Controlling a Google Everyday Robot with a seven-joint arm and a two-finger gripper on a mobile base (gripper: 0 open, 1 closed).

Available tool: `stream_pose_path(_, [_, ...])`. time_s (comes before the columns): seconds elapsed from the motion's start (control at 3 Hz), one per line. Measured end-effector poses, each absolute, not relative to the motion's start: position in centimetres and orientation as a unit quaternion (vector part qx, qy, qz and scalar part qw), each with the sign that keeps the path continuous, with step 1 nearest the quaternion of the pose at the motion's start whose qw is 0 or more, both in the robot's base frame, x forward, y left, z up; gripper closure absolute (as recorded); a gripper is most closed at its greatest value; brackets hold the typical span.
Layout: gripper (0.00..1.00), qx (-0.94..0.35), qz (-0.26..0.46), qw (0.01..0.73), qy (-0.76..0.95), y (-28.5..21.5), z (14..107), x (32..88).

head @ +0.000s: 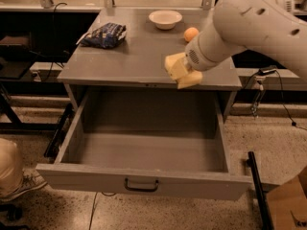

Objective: Place sponge into top drawer

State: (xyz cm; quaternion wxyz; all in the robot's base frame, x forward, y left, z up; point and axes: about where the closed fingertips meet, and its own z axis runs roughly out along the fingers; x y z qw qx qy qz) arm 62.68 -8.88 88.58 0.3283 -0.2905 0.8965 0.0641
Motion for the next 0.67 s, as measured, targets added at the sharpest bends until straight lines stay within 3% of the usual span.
stream_pose_path(0.67, [1.0,-0.317,0.061,0.322,0.89,-8.41,87.79,62.35])
